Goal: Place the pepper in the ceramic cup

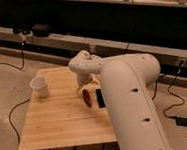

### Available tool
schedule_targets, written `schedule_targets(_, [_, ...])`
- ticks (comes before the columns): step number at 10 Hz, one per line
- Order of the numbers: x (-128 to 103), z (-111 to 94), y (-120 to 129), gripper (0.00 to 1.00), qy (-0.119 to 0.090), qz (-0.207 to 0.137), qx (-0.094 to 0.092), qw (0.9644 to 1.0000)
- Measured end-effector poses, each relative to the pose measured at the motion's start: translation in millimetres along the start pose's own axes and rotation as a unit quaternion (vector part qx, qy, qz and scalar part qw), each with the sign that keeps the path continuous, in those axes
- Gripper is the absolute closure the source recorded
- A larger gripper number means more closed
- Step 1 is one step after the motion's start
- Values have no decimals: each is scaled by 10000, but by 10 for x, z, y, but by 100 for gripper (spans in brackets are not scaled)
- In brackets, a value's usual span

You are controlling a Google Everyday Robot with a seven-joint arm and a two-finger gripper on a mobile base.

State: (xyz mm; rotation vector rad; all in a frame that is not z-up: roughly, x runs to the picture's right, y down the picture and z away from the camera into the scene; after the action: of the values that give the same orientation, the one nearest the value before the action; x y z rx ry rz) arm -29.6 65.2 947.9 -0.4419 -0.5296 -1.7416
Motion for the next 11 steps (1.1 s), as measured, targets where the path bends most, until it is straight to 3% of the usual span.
schedule_targets(5, [-152,120,71,20,-246,-43,193,9995])
schedule_targets(7, [-182,123,40,20,-238,-117,397,9989])
schedule_targets(11, [-223,81,-53,20,-180,-571,477,9971])
